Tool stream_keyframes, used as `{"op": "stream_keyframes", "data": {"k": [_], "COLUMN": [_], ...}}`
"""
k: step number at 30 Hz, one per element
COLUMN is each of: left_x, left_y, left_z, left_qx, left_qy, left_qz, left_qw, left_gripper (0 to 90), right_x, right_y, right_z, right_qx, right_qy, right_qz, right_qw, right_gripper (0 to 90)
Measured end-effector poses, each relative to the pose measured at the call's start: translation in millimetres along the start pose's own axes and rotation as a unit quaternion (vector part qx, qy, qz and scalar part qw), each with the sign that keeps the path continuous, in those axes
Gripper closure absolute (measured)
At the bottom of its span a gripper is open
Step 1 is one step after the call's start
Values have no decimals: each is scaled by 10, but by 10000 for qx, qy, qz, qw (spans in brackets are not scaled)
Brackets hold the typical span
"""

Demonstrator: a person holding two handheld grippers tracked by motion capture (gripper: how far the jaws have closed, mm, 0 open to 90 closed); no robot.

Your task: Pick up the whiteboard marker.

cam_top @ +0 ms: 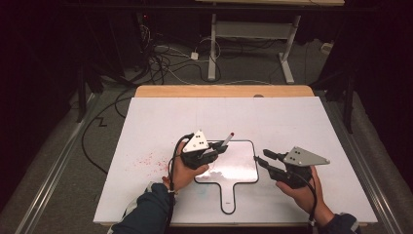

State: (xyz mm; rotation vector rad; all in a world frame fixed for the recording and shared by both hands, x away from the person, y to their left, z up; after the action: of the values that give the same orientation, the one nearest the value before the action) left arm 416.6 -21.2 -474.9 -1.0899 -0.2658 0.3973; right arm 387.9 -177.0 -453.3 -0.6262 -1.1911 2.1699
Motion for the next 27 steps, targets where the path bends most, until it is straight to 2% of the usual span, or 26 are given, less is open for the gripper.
{"op": "stream_keyframes", "data": {"k": [2, 3, 4, 5, 6, 10, 12, 14, 16, 17, 18, 21, 25, 27], "left_x": [-114, -114, -152, -191, -228, -339, -362, -369, -373, -367, -367, -357, -349, -336], "left_y": [-1, -1, 4, 11, 21, 65, 75, 77, 82, 92, 92, 128, 132, 138], "left_z": [36, 36, 46, 53, 57, 61, 73, 74, 67, 55, 55, 22, 3, 4], "left_qx": [12, 12, 18, 20, 40, 120, 106, 122, 176, 229, 229, 398, 468, 511], "left_qy": [87, 87, 118, 156, 198, 305, 313, 339, 303, 302, 302, 187, 135, 89], "left_qz": [-103, -103, -141, -157, -194, -307, -332, -345, -424, -417, -417, -535, -628, -684], "left_qw": [9999, 9999, 9998, 9998, 9996, 9990, 9989, 9988, 9985, 9984, 9984, 9976, 9968, 9963], "left_gripper": [786, 786, 786, 786, 785, 785, 785, 785, 785, 785, 785, 784, 786, 787], "right_x": [62, 62, 130, 130, 195, 319, 357, 394, 406, 437, 437, 516, 562, 530], "right_y": [-131, -131, -251, -251, -342, -417, -434, -438, -435, -435, -435, -421, -427, -432], "right_z": [-65, -65, -137, -137, -209, -338, -369, -399, -411, -435, -435, -467, -476, -470], "right_qx": [-111, -111, -197, -197, -249, -221, -211, -198, -189, -217, -217, -151, -101, -120], "right_qy": [-72, -72, -104, -104, -151, -260, -224, -298, -323, -442, -442, -468, -407, -326], "right_qz": [29, 29, 46, 46, 84, 175, 239, 288, 296, 249, 249, 368, 458, 423], "right_qw": [9999, 9999, 9997, 9997, 9995, 9993, 9992, 9989, 9989, 9985, 9985, 9981, 9981, 9985], "right_gripper": [745, 745, 801, 801, 835, 867, 868, 874, 873, 870, 870, 868, 854, 794]}}
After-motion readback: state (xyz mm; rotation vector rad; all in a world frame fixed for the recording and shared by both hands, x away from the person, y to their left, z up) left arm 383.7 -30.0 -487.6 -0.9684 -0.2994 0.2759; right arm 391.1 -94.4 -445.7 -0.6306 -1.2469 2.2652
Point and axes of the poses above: each handheld gripper's, and its own axes: z roughly backward along the jaws, y roughly out of its underside, x roughly to its left, the point moved 10 cm from there along -z, roughly forward along the jaws, and after that the axes turned 5 degrees about x, right-handed, at the moved point
